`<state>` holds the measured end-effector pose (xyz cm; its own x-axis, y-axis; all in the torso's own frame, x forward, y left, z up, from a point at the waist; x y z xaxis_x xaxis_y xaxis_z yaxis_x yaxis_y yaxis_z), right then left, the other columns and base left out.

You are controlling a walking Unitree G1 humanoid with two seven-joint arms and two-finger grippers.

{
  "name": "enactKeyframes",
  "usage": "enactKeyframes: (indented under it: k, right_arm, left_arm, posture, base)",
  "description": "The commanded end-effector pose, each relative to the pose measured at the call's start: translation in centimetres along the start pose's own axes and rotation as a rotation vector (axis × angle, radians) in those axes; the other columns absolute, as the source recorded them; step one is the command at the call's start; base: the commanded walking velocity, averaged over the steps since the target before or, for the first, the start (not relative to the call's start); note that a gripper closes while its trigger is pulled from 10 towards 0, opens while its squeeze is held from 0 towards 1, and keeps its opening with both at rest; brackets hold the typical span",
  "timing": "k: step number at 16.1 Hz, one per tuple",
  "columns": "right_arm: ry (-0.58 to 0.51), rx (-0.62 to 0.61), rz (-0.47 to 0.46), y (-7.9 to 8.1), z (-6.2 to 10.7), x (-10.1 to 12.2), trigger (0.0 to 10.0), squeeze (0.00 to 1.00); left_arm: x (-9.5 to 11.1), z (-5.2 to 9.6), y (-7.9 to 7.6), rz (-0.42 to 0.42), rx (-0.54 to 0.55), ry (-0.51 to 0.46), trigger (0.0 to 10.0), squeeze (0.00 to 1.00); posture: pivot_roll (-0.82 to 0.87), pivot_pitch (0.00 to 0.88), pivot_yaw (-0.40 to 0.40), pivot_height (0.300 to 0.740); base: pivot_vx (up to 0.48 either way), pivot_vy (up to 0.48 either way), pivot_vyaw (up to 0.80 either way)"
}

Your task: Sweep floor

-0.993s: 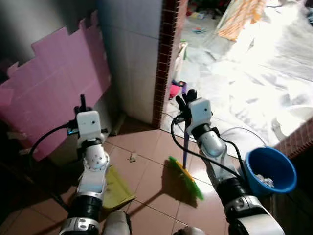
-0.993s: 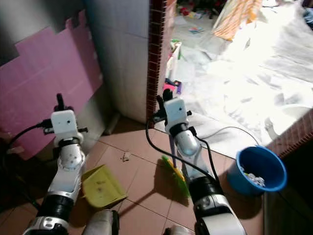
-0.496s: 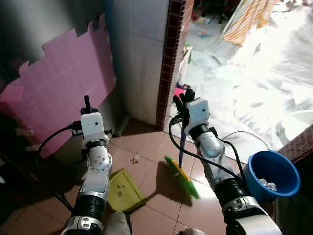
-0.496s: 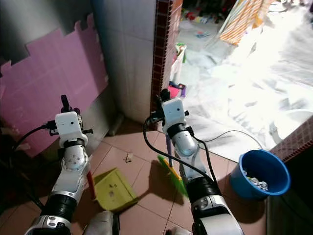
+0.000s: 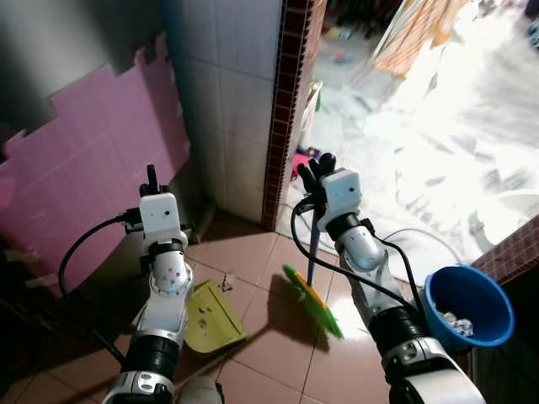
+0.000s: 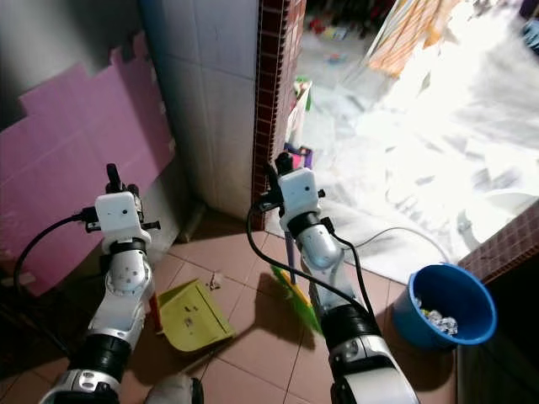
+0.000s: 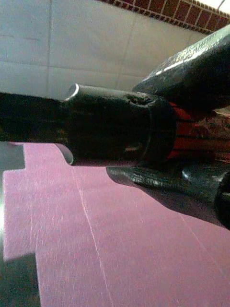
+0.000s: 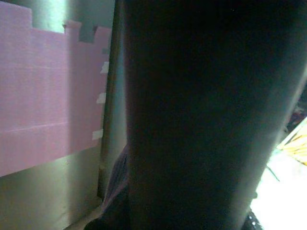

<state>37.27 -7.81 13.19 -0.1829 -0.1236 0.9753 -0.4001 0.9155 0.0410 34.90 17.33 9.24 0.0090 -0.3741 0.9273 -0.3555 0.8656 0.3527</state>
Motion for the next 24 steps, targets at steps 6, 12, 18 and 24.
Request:
enactKeyframes:
  k: [6, 12, 18, 24]
  right_arm:
    - [-0.088, 0.060, 0.039, 0.6, -0.6, 2.2, 10.0, 0.00]
    - [-0.092, 0.064, 0.019, 0.5, -0.5, 2.2, 10.0, 0.00]
    - [-0.084, 0.067, 0.022, 0.7, -0.5, 2.1, 10.0, 0.00]
    - [-0.114, 0.116, 0.035, 1.8, -0.7, 2.8, 10.0, 0.00]
  left_arm:
    - [1.3, -0.5, -0.4, 0.006, 0.002, -0.040, 10.0, 0.00]
    - [1.3, -0.6, -0.5, 0.003, 0.006, -0.041, 10.0, 0.00]
    - [0.9, -0.6, -0.1, -0.004, 0.017, -0.020, 10.0, 0.00]
    - [1.1, -0.6, 0.4, 0.006, 0.005, -0.050, 10.0, 0.00]
  posture:
    - [0.00, 0.000, -0.014, 0.740]
    - [-0.01, 0.000, -0.015, 0.740]
    - [0.00, 0.000, -0.013, 0.740]
    - [0.00, 0.000, -0.015, 0.740]
  base:
    - [0.000, 0.000, 0.80]
    - [0.000, 0.000, 0.49]
    - [0.000, 0.000, 0.00]
    - [0.107, 0.000, 0.11]
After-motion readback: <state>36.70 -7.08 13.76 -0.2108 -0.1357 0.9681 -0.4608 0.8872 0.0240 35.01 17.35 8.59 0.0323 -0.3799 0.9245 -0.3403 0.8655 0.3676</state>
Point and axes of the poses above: a point about 5 cm out from each wrist's last joint towards the gripper, its own z axis pointing back from the gripper into the wrist, its own x axis along the axis of the wrist's last joint, y = z × x, the point moved 5 cm from there along -z, pointing out of the wrist towards the gripper, and after that the axes turned 14 degrees about -z, right-handed, at the moved point
